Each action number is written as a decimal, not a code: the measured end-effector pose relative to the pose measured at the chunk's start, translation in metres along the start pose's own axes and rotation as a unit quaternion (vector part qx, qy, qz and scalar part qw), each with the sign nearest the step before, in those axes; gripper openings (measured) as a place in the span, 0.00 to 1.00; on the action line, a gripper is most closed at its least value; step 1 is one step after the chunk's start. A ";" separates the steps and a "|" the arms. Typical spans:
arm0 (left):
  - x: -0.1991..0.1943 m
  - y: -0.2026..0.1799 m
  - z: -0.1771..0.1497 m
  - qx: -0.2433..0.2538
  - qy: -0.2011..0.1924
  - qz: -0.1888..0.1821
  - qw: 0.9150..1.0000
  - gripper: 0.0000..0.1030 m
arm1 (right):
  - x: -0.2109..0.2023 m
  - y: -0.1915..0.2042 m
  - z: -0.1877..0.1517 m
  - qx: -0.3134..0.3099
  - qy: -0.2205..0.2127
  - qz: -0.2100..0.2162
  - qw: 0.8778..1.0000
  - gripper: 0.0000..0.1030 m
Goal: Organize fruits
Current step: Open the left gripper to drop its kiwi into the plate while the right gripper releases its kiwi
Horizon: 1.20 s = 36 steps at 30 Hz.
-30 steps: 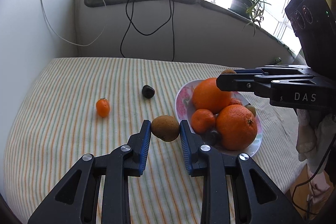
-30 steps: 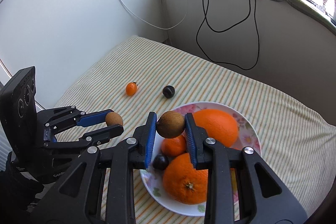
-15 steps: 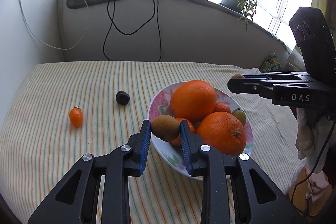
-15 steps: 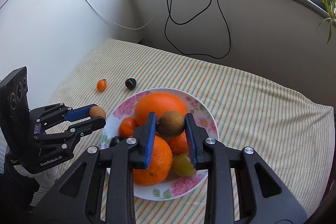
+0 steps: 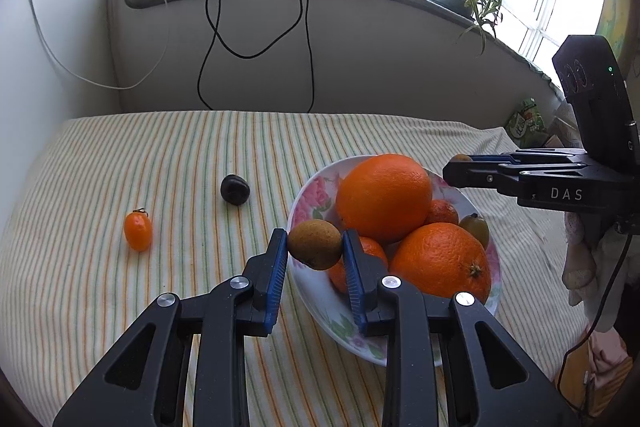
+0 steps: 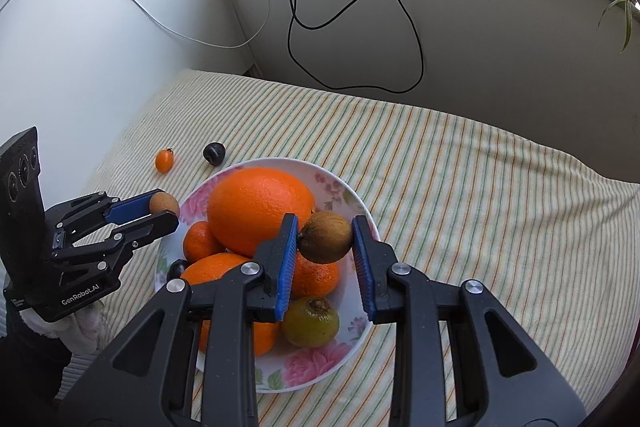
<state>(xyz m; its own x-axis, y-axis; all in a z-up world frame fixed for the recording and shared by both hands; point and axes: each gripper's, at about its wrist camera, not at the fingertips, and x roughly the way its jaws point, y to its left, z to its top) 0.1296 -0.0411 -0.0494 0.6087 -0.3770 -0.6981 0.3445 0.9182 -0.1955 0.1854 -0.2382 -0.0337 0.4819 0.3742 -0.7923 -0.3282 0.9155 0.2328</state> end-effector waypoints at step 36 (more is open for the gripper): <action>-0.006 -0.007 0.001 0.008 -0.004 0.003 1.000 0.37 | -0.008 0.001 -0.002 -0.004 -0.014 0.009 1.000 0.53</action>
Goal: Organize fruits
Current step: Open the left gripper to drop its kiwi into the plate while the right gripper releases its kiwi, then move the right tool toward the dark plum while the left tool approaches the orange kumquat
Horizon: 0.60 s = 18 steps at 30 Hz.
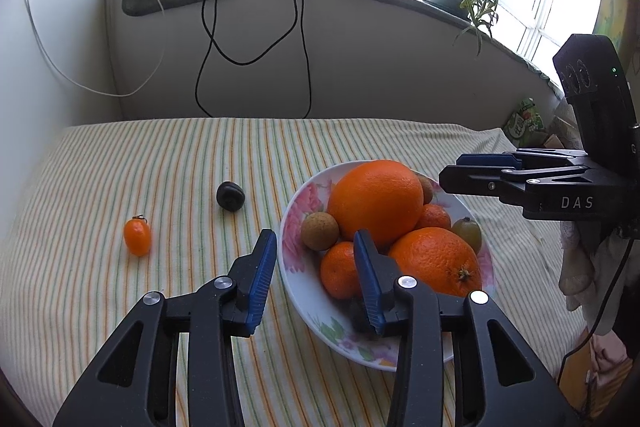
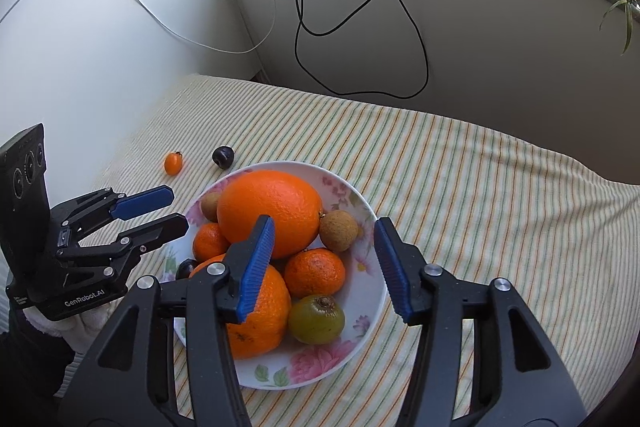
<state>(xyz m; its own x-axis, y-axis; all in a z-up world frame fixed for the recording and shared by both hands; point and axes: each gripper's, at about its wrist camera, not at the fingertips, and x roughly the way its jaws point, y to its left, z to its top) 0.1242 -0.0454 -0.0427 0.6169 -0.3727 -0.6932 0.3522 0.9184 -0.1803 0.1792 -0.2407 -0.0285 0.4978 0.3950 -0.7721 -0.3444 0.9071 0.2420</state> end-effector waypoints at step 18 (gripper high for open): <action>-0.019 0.005 0.002 0.004 -0.018 0.011 1.000 0.38 | -0.007 0.026 0.011 -0.026 -0.011 0.002 1.000 0.53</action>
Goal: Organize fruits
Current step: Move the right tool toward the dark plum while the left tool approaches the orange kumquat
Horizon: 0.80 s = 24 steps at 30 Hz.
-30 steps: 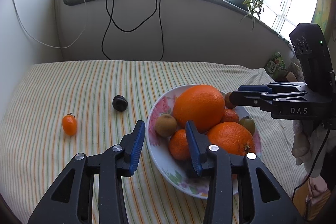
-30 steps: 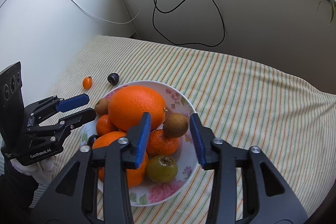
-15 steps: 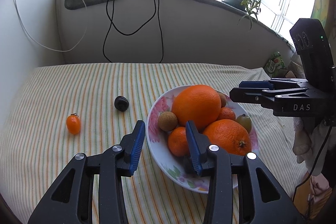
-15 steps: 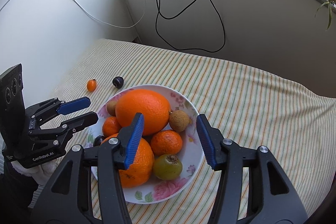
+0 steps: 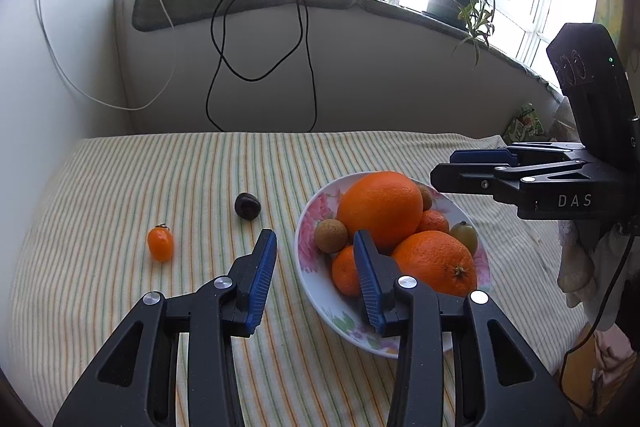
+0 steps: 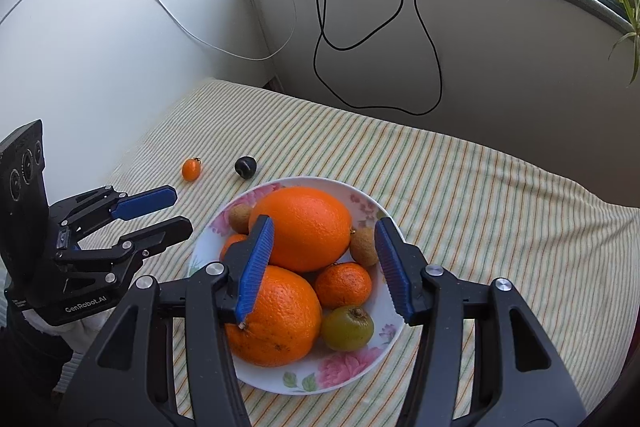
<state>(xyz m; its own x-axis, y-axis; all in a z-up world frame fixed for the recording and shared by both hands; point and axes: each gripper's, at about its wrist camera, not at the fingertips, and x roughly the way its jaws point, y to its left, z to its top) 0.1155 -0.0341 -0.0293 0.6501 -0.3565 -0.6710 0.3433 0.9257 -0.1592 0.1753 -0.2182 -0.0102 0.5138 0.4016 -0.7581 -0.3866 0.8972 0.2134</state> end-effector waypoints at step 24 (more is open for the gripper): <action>0.000 0.080 -0.005 -0.044 0.010 0.049 0.998 0.37 | 0.053 0.056 0.050 -0.084 0.047 0.030 0.995 0.54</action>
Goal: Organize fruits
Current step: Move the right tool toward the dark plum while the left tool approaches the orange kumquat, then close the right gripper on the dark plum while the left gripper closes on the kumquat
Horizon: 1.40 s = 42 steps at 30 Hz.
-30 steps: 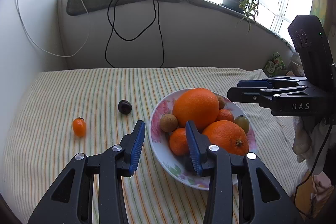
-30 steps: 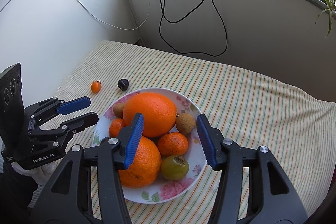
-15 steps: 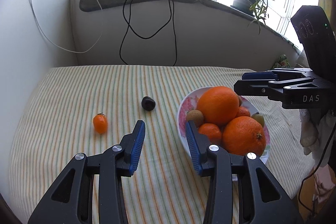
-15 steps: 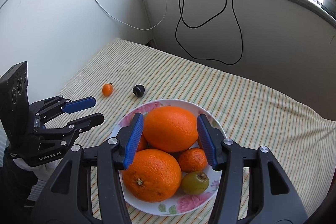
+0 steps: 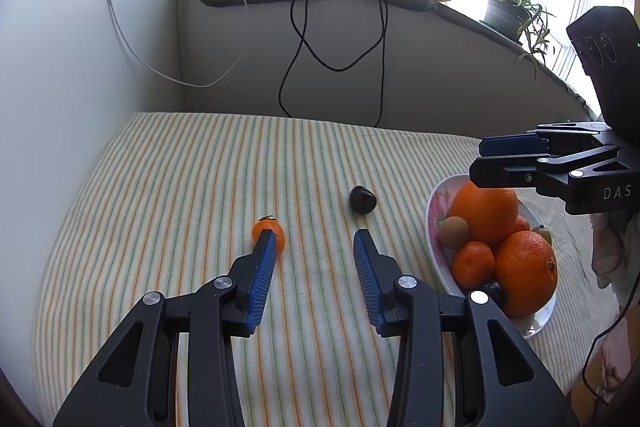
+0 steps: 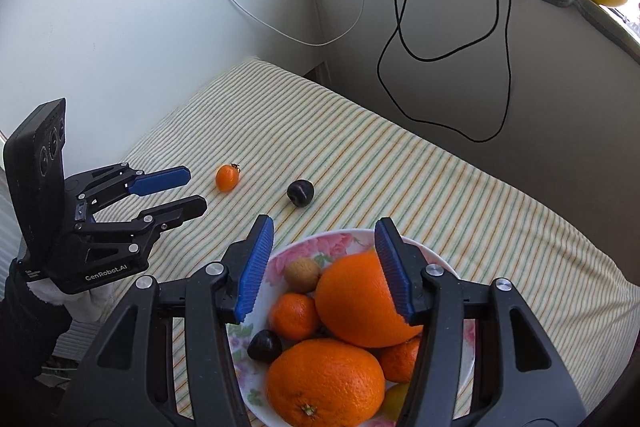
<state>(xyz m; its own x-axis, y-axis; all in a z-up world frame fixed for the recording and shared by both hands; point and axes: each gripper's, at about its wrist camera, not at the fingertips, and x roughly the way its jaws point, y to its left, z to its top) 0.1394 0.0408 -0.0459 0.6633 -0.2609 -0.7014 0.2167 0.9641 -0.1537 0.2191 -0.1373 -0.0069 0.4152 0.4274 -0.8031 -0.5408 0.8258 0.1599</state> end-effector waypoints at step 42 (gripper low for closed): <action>0.057 0.029 0.001 -0.014 0.046 -0.016 0.999 0.37 | 0.126 0.038 0.034 -0.094 0.165 -0.041 0.981 0.35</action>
<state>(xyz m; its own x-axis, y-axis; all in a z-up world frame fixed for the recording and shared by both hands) 0.1837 0.0536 -0.0896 0.5865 -0.2879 -0.7570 0.2164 0.9564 -0.1961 0.2758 -0.0399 -0.0830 0.2207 0.1945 -0.9557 -0.6535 0.7569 0.0031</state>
